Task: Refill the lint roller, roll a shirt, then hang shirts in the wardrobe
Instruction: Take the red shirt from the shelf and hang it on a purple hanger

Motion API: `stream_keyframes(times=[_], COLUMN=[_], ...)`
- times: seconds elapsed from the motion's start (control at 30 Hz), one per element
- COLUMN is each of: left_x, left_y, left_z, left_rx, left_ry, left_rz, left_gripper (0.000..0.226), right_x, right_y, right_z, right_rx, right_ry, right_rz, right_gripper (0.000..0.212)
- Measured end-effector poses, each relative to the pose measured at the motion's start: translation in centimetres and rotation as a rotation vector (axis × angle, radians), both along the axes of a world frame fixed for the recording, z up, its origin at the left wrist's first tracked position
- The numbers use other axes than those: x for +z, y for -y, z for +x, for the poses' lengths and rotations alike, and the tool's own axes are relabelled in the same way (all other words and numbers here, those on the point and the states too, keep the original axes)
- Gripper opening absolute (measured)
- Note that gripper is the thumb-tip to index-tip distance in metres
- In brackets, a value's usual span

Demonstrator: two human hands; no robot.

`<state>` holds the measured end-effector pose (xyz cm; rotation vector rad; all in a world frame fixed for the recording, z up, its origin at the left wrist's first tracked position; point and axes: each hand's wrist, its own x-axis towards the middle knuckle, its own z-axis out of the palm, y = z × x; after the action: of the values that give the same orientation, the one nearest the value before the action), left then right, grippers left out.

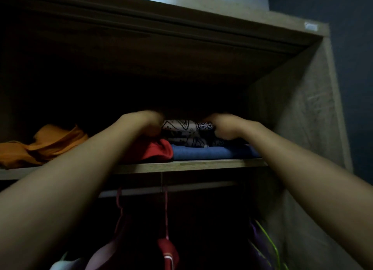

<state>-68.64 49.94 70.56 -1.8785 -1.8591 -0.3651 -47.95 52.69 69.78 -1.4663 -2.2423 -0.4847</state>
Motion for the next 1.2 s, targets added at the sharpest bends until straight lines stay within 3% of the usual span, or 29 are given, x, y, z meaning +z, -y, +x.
stream_keyframes(times=[0.1,0.23,0.37,0.43,0.6,0.7,0.77,0.83,0.87,0.93,1.0,1.1,1.2], left_x=[1.3,1.5,-0.8,-1.9,-2.4,-2.4,-1.9,-1.2,-0.8,-0.5,-1.3,-2.5,-3.1], left_y=[-1.2,-2.7,-3.1,-3.3,-2.8,-2.8,-2.1,-1.0,-0.8,-1.2,-2.1,-4.0,-5.4], left_z=[1.8,5.2,7.7,8.1,8.0,7.8,7.7,8.0,8.3,8.9,9.3,9.0,8.8], left_rx=[-0.072,-0.230,-0.416,-0.374,-0.297,-0.297,-0.346,-0.440,-0.464,-0.417,-0.306,-0.187,-0.171], left_ry=[0.004,0.085,0.173,0.125,-0.003,-0.004,0.102,0.319,0.373,0.343,0.246,0.215,0.222], left_rz=[0.110,0.177,0.083,-0.015,-0.113,-0.149,-0.267,-0.374,-0.362,-0.238,-0.146,-0.221,-0.217], left_gripper=[0.046,0.041,0.043,0.040,0.030,0.033,0.031,0.036,0.044,0.058,0.058,0.058,0.062], right_x=[1.1,1.5,-0.5,-1.9,-3.0,-2.7,-2.1,-1.4,-1.0,-0.7,-1.2,-3.0,-3.7], right_y=[-1.7,-2.4,-2.9,-2.9,-1.0,0.0,0.8,1.1,1.1,0.7,-0.4,-2.5,-3.3], right_z=[1.7,4.7,7.5,8.3,8.8,9.2,9.1,8.7,8.0,6.3,4.7,4.2,4.6], right_rx=[-0.027,-0.111,-0.172,-0.136,-0.021,0.066,0.078,0.010,-0.045,-0.114,-0.074,-0.069,-0.067], right_ry=[-0.067,-0.101,0.040,0.039,-0.245,-0.439,-0.524,-0.446,-0.415,-0.367,-0.274,-0.109,-0.111], right_rz=[0.091,0.250,0.386,0.309,0.021,-0.205,-0.306,-0.378,-0.363,-0.207,-0.045,-0.034,-0.028], right_gripper=[0.041,0.044,0.047,0.039,0.042,0.022,0.040,0.070,0.074,0.068,0.053,0.044,0.048])
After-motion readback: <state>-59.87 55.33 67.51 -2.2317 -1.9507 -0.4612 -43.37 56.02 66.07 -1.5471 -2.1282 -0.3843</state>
